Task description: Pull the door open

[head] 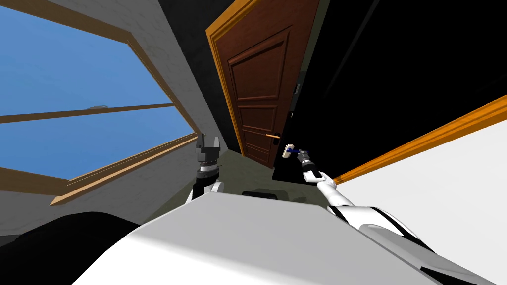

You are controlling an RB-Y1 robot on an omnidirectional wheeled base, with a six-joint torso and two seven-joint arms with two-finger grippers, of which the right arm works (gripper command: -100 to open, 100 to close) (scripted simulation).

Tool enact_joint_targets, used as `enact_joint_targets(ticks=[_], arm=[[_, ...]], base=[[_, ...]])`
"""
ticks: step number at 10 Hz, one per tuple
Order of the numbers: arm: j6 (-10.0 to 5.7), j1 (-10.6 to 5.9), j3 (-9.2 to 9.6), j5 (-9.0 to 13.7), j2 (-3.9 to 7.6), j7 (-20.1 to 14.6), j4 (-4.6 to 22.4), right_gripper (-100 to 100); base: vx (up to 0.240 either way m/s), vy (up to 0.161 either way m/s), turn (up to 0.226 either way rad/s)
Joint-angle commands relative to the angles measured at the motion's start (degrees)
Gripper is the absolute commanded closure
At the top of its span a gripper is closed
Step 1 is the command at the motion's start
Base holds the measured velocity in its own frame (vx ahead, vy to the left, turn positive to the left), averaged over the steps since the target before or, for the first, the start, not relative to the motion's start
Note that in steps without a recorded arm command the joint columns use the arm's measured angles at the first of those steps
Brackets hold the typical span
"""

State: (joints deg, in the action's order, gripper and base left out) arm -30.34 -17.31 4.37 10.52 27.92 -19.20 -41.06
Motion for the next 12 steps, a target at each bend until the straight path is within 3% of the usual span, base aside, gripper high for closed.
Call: enact_joint_targets(ticks=[1,5,6,7,12], arm=[[-0.33,0.95,1.76,-0.3,-0.01,-1.1,-1.5,100],[-1.02,1.43,3.75,-0.7,0.68,-2.7,-2.4,100],[-1.27,1.2,3.05,-0.5,1.0,-2.5,-1.2,100],[-2.0,1.89,4.65,-0.8,1.85,-3.8,-2.1,100],[-4.11,3.31,8.65,-1.4,4.11,-7.4,-4.3,100]], base=[[-0.217,-0.082,0.128],[-0.155,-0.086,0.081],[-0.055,-0.047,0.004],[-0.186,-0.087,0.083],[-0.192,-0.097,0.098]])
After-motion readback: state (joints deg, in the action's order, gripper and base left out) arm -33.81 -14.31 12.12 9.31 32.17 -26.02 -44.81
